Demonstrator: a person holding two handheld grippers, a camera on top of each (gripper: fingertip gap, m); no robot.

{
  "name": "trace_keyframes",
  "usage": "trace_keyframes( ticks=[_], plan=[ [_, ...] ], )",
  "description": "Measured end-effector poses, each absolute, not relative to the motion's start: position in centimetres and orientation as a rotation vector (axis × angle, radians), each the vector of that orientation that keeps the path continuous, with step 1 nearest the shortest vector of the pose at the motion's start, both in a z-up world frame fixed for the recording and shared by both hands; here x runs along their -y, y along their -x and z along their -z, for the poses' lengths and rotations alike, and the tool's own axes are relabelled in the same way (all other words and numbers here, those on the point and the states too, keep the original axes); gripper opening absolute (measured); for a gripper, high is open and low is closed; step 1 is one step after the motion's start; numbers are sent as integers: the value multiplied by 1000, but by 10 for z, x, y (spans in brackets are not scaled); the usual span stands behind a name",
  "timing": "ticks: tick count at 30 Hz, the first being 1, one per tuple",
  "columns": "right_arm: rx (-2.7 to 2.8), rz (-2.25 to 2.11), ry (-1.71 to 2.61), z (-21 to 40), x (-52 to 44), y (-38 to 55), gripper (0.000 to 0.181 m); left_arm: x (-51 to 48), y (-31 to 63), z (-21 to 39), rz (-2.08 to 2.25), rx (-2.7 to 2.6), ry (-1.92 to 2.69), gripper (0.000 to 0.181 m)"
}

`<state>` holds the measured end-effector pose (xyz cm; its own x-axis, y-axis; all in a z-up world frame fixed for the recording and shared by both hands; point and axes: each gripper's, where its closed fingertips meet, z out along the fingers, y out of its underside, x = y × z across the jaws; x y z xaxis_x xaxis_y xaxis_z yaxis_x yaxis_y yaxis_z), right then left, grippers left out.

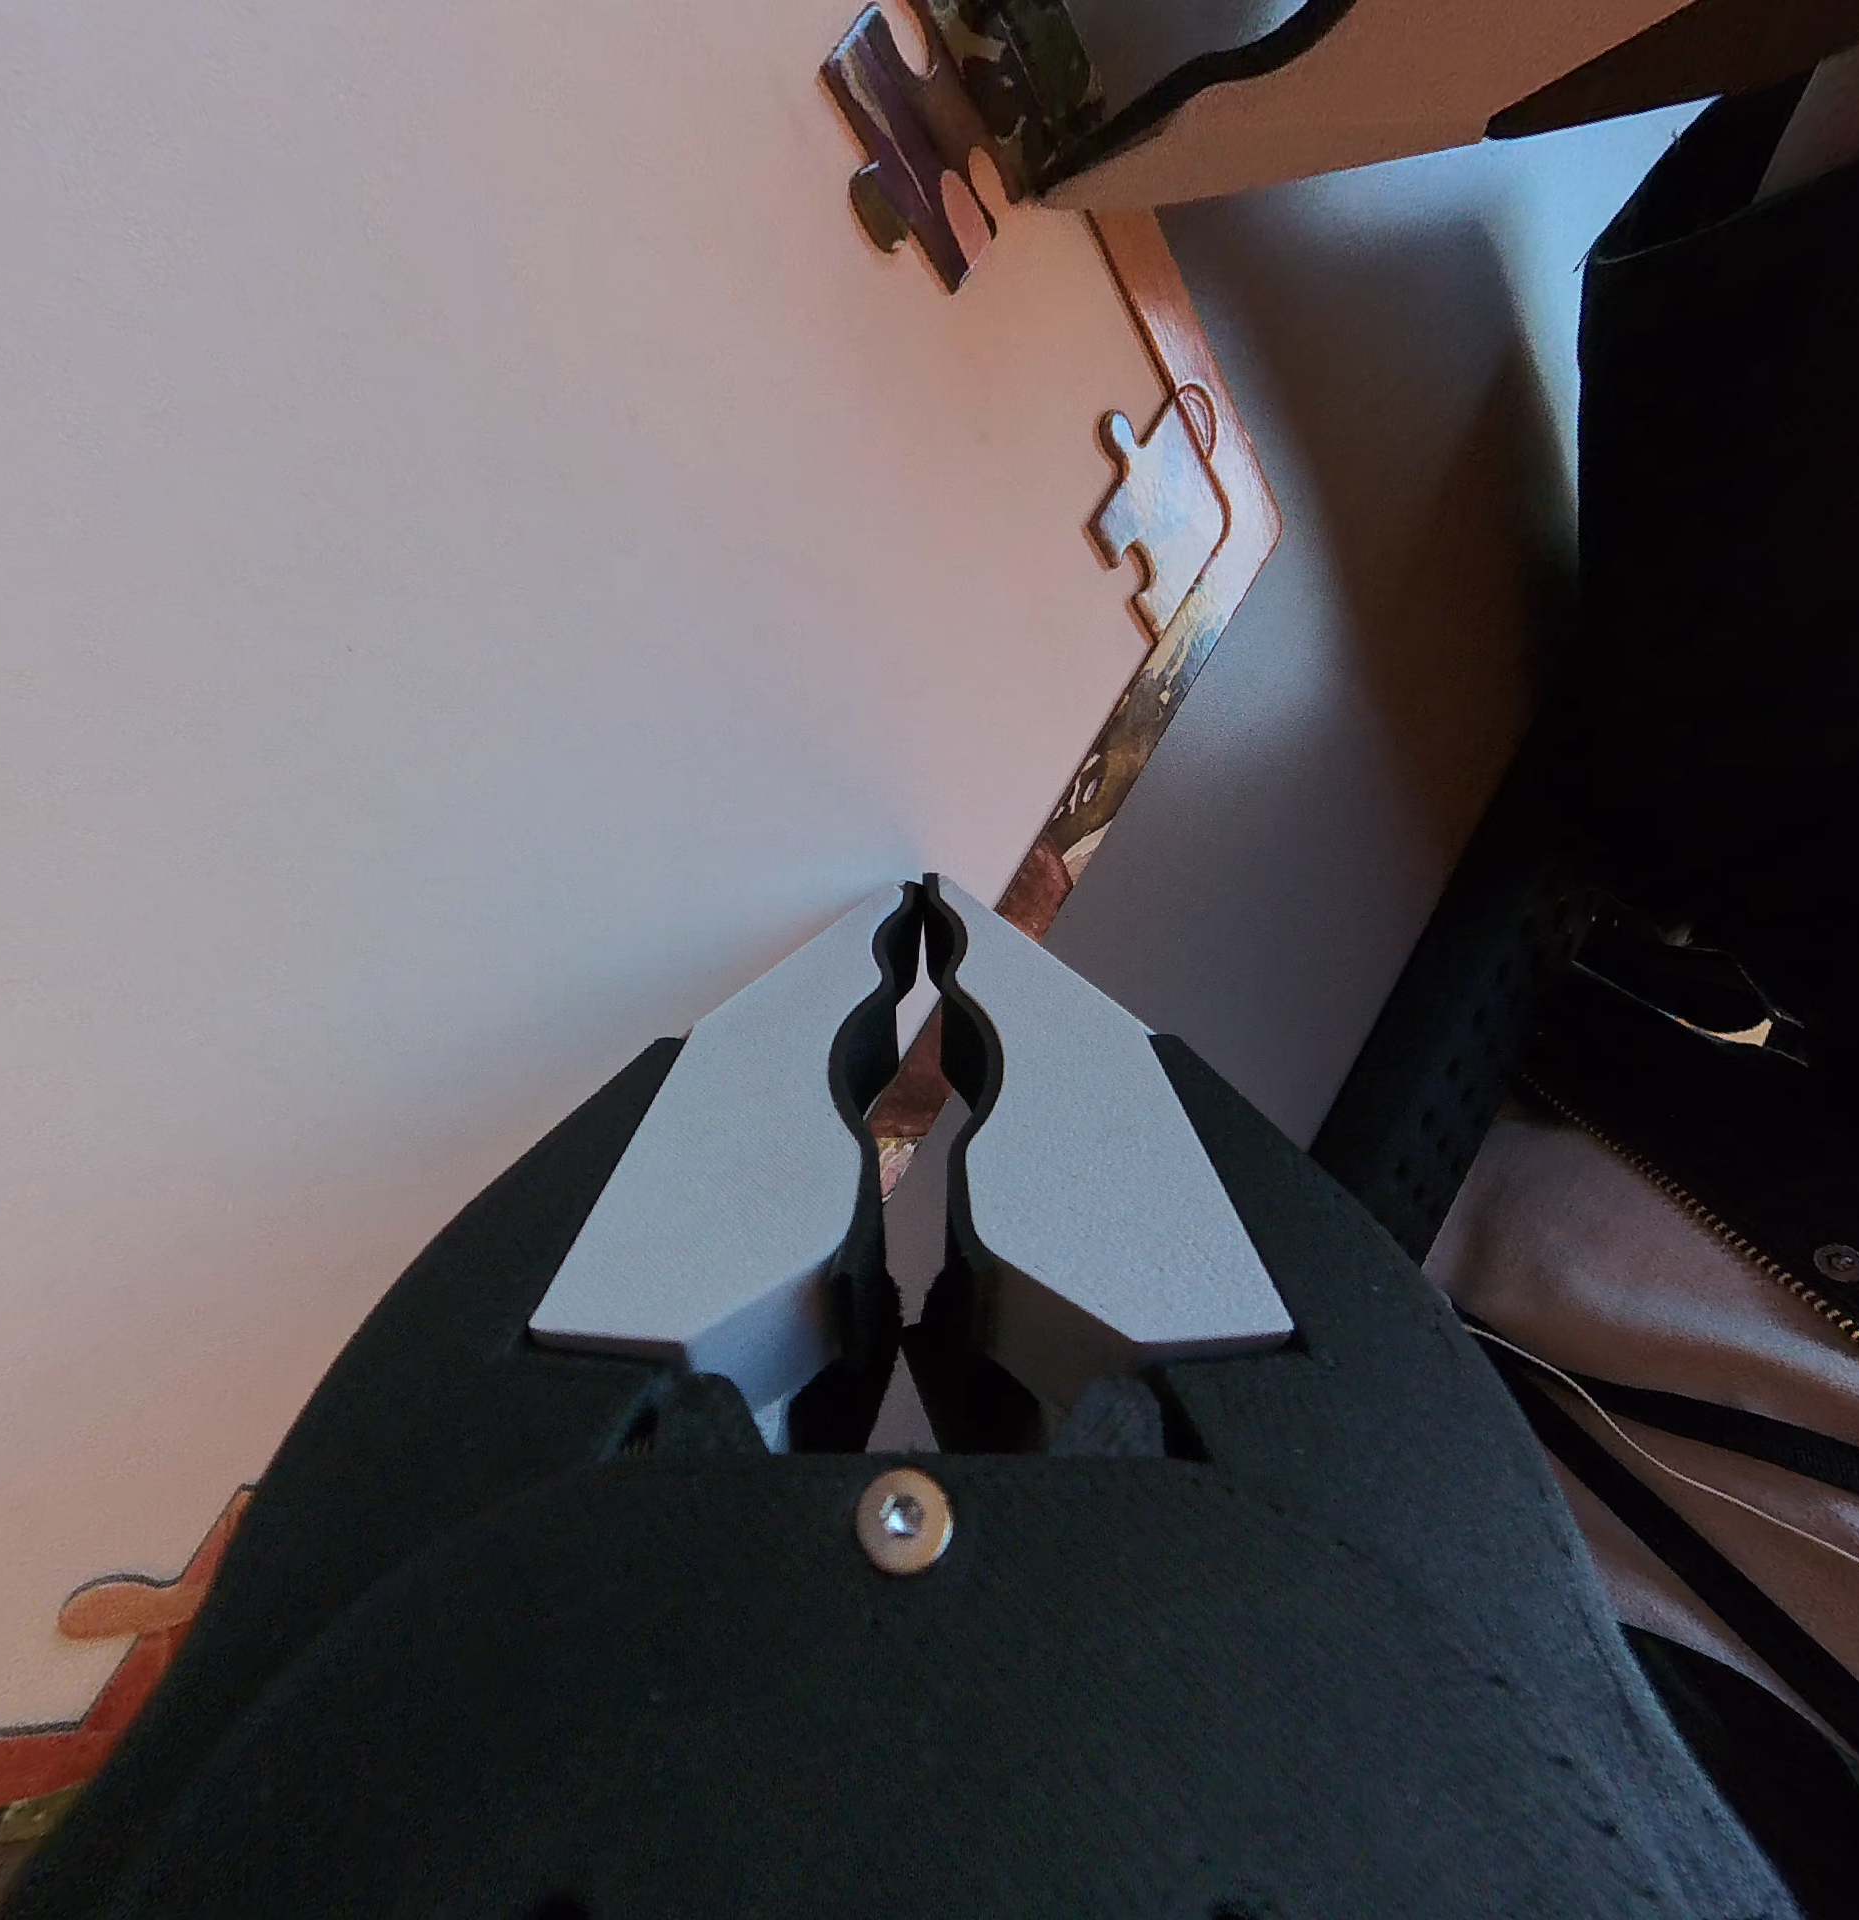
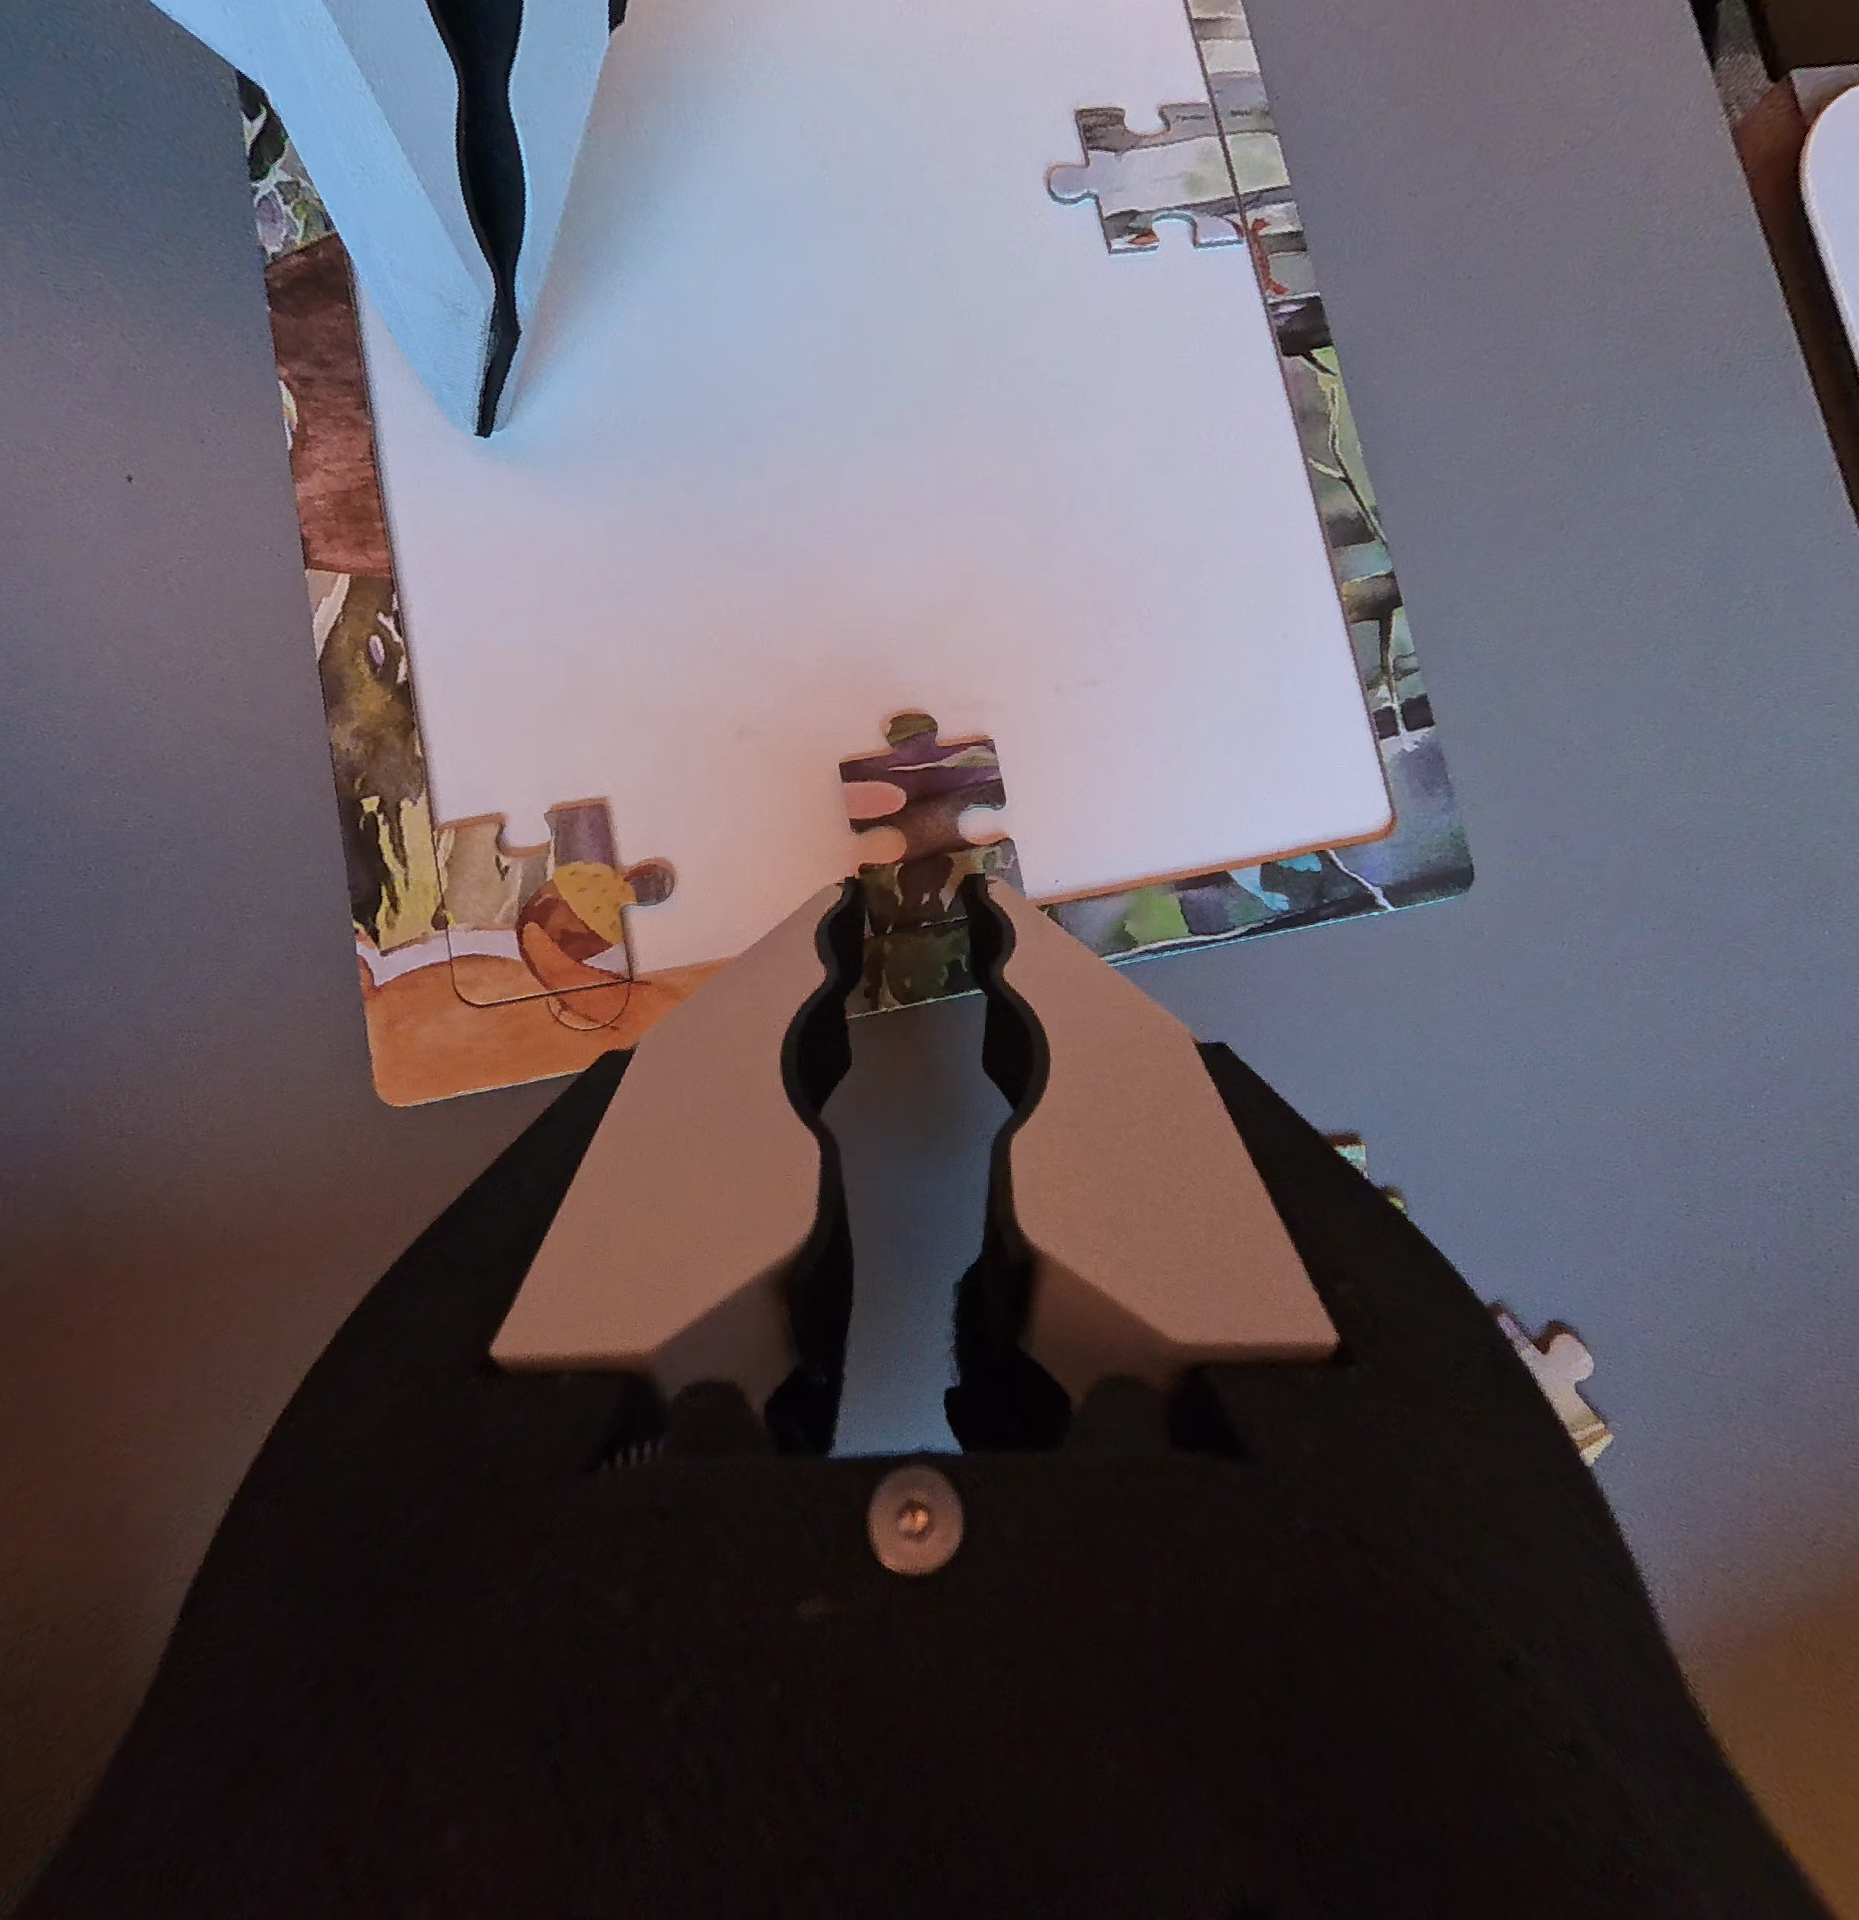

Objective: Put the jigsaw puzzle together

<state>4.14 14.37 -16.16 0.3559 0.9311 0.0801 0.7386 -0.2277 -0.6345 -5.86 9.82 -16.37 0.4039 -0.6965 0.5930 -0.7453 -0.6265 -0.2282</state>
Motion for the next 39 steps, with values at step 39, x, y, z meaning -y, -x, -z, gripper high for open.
trace_keyframes(
  ticks=[39],
  plan=[
    [1223, -283, 2019, 134, -175, -77, 22, -97, 63, 163, -995, 1310, -2545, 0]
  ],
)
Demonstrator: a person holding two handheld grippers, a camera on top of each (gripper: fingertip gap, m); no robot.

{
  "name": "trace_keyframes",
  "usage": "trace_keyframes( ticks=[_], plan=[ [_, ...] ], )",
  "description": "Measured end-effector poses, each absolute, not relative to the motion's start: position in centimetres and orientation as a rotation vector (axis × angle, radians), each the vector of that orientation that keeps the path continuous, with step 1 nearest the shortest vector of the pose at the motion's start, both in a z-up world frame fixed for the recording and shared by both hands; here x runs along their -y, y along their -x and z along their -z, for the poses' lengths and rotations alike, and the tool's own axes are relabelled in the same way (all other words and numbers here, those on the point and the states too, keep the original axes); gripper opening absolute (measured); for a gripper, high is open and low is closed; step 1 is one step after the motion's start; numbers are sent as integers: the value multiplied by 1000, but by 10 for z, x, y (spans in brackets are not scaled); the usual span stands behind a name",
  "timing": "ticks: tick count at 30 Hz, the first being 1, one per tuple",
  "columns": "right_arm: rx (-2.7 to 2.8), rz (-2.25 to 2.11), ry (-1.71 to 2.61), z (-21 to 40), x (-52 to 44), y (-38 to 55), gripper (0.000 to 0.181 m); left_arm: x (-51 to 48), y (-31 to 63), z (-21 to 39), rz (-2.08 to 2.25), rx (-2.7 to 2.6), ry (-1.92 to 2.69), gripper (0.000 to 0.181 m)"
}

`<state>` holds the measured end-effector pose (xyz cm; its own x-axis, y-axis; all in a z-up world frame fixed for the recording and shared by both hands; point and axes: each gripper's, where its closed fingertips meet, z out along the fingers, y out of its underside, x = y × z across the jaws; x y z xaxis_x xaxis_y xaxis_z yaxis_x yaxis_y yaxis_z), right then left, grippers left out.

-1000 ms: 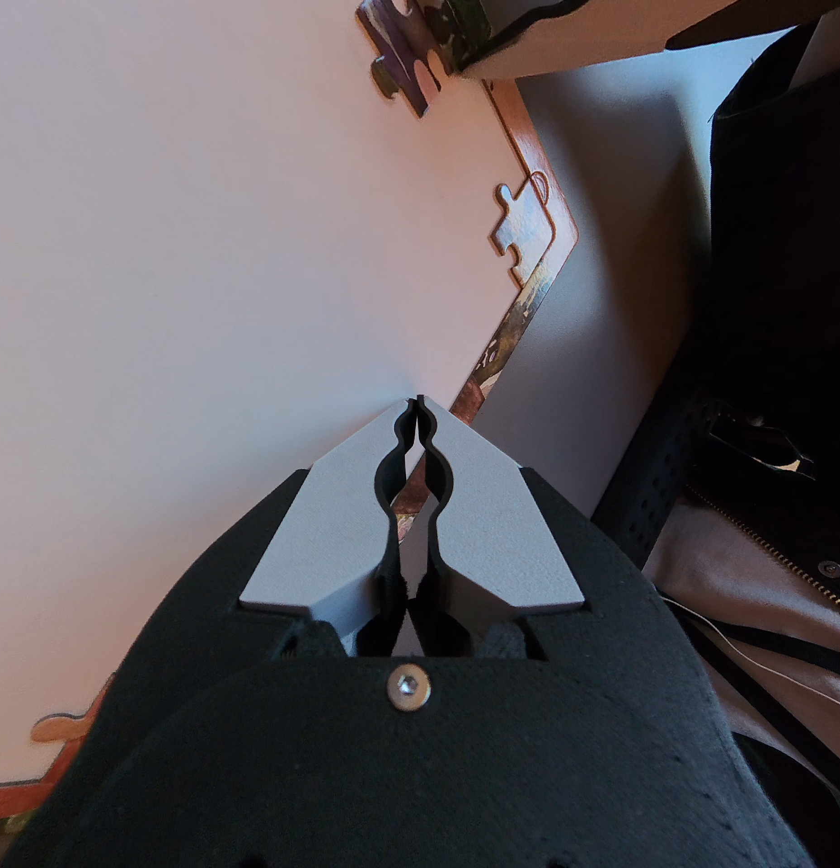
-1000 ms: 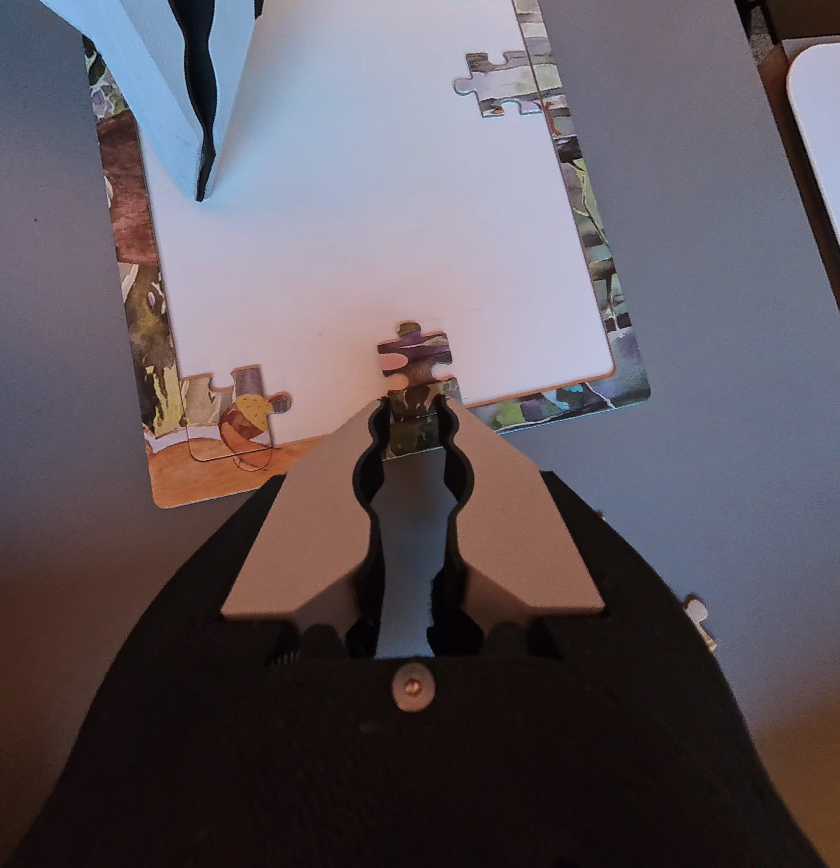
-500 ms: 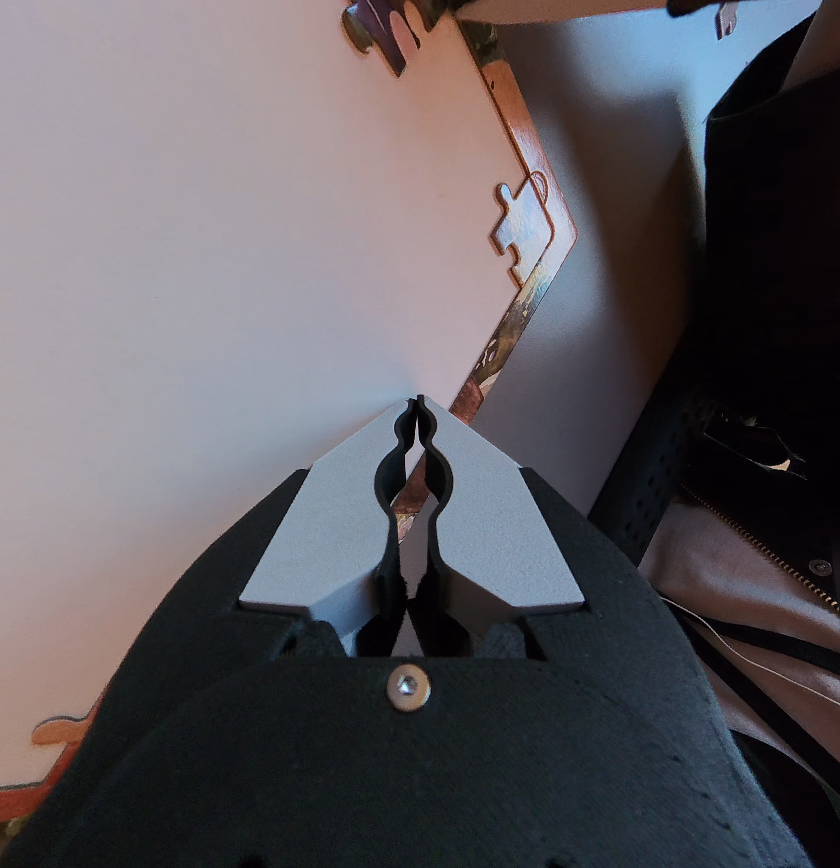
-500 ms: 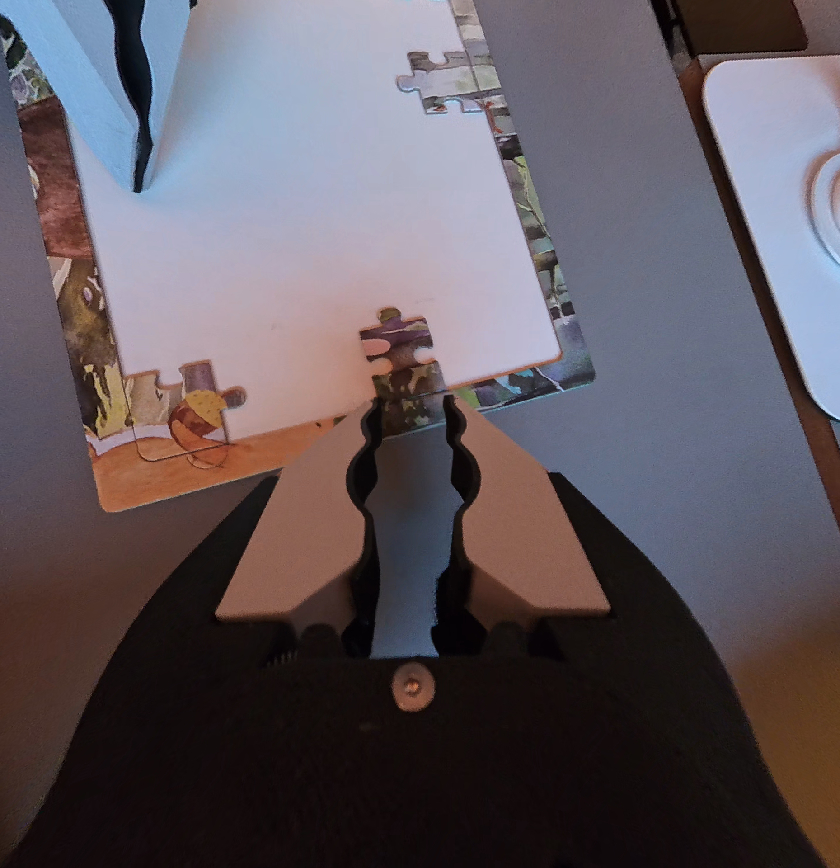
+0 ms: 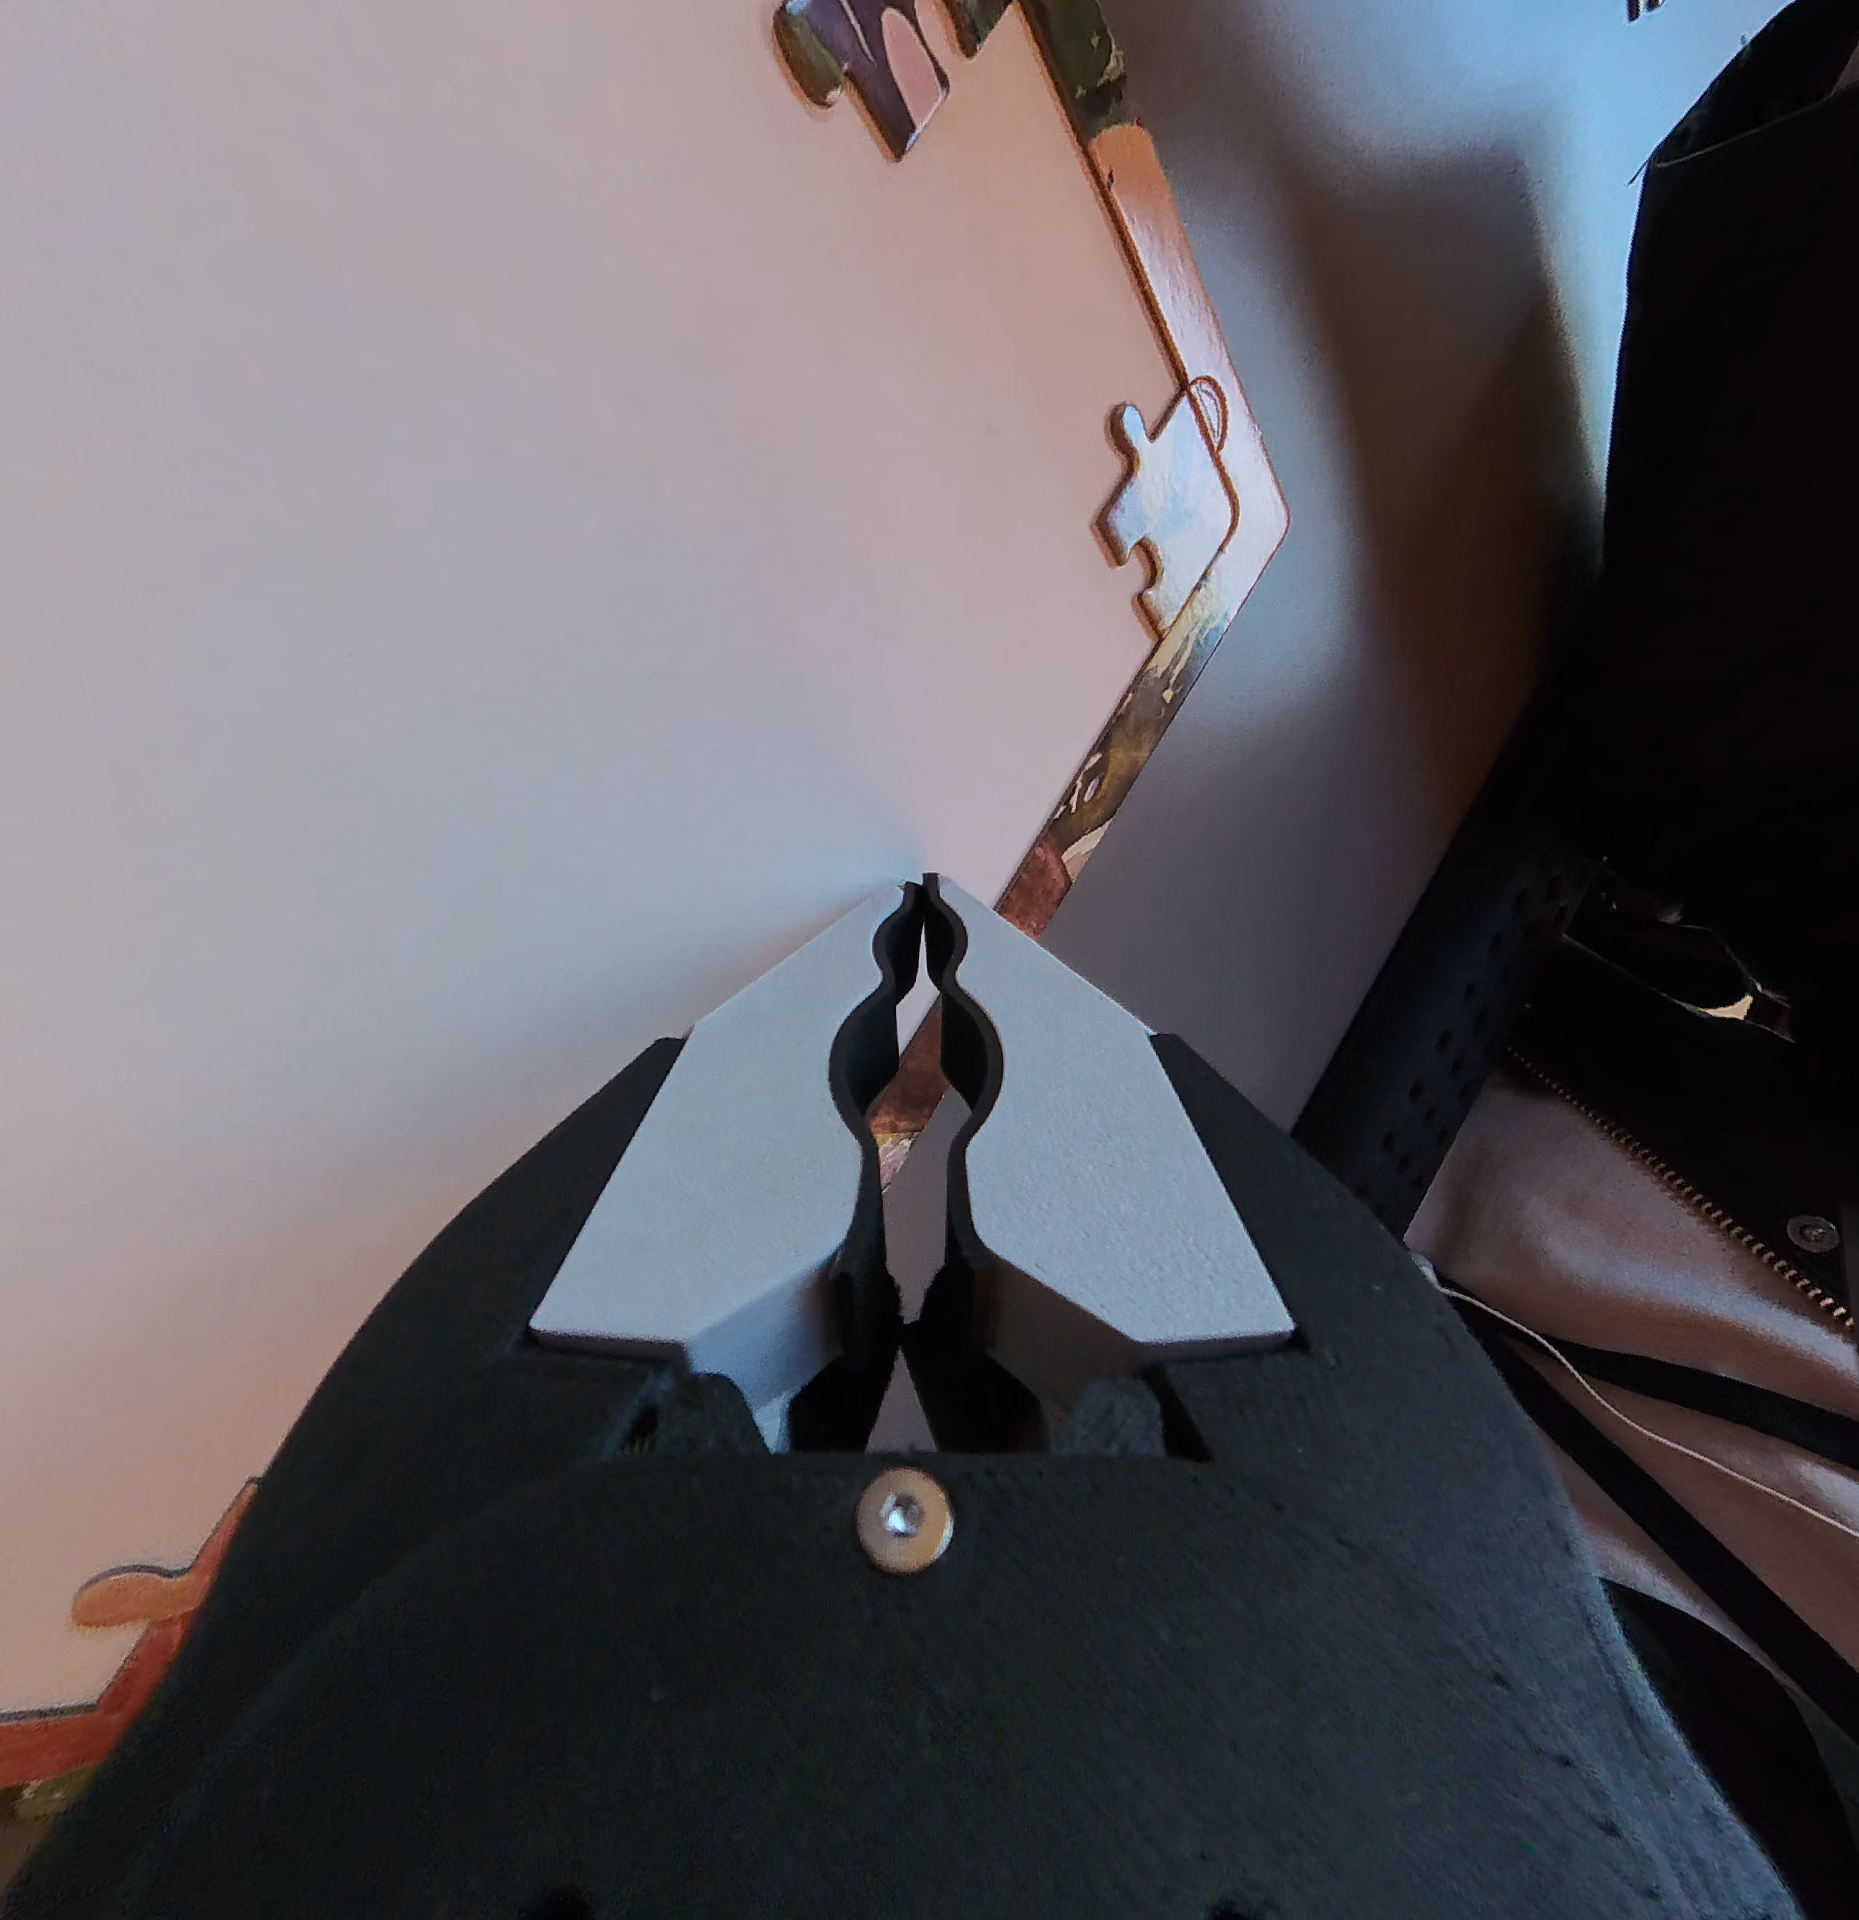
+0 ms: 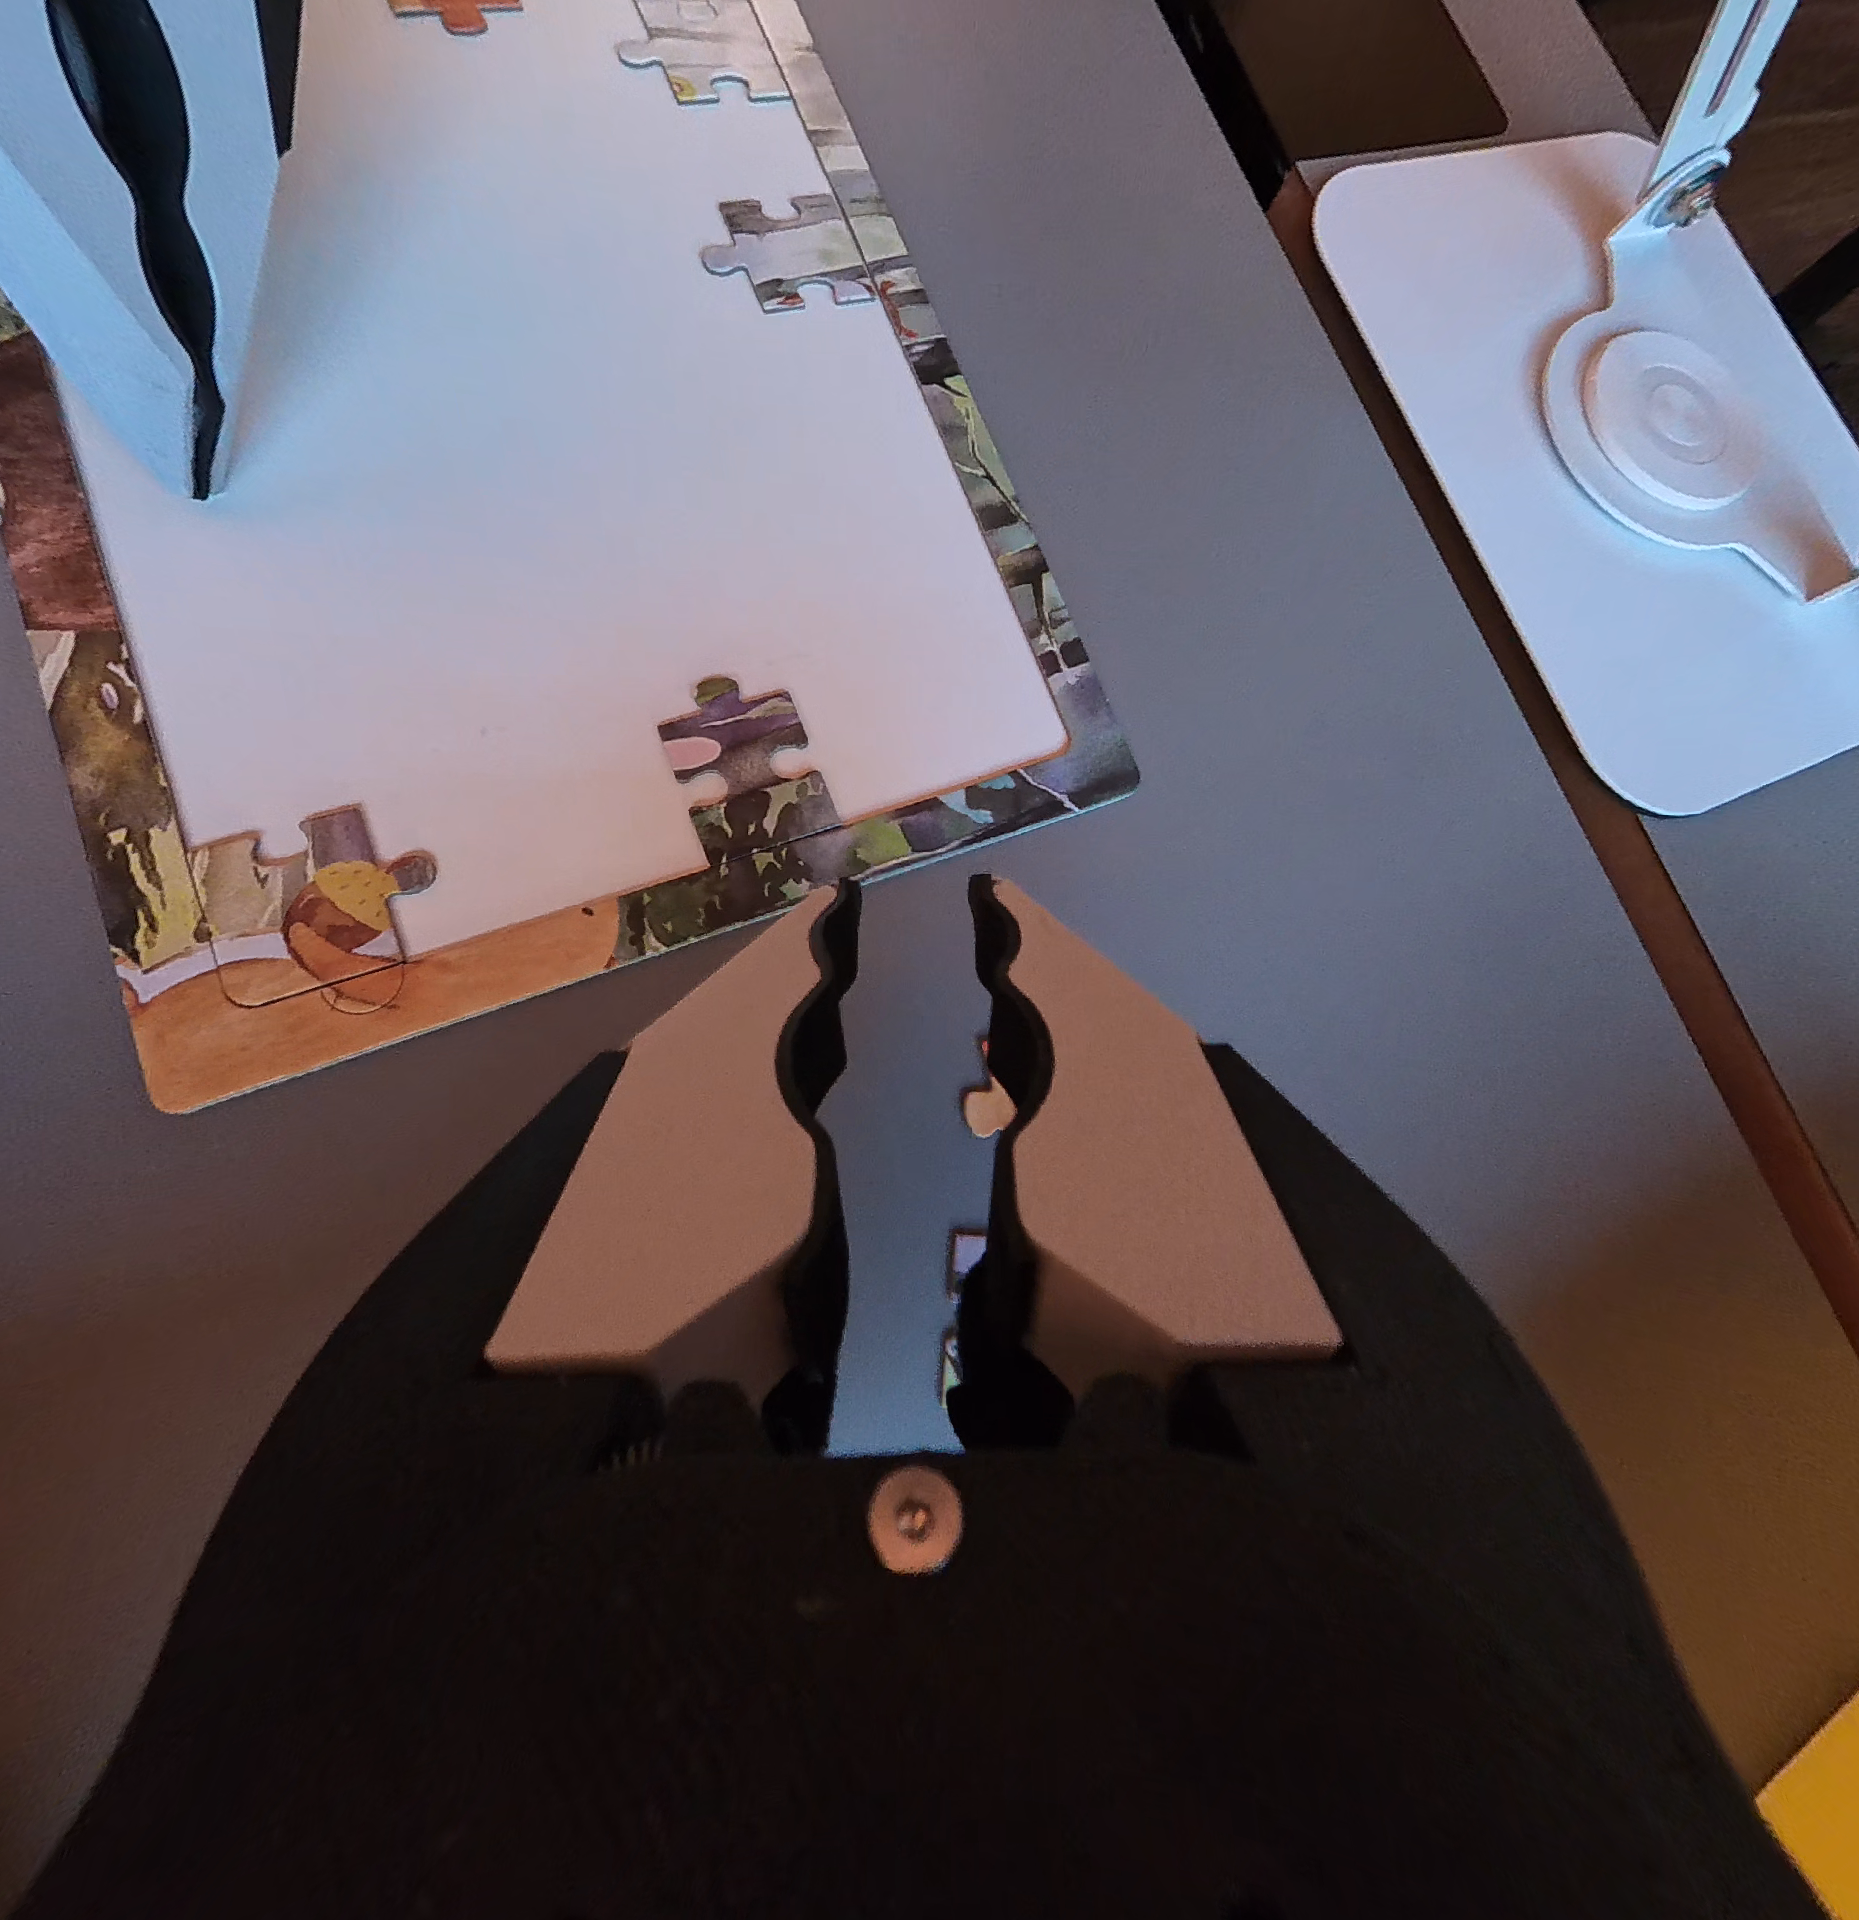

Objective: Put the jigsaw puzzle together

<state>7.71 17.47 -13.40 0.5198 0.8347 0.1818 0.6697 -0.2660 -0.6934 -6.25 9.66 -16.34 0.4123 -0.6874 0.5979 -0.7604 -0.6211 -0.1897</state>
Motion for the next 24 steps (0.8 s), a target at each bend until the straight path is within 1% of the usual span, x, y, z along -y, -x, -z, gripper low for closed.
trace_keyframes(
  ticks=[6, 13, 17, 20, 21, 22, 24],
  plan=[
    [1132, -298, 2012, 121, -181, -84, 20, -97, 62, 163, -994, 1309, -2544, 0],
    [1040, -376, 1995, 112, -187, -65, 18, -97, 62, 163, -1001, 1295, -2543, 0],
    [991, -269, 2036, 116, -200, -66, 13, -97, 61, 163, -1000, 1290, -2543, 0],
    [885, -237, 1969, 91, -209, -77, 12, -98, 62, 160, -994, 1312, -2554, 0],
    [822, -225, 1927, 76, -213, -85, 14, -100, 59, 154, -1019, 1330, -2569, 0],
    [736, -172, 1871, 57, -218, -97, 21, -103, 52, 141, -1083, 1349, -2577, 0],
    [598, -39, 1728, 12, -219, -125, 28, -103, 41, 103, -1269, 1395, -2595, 0]
  ],
)
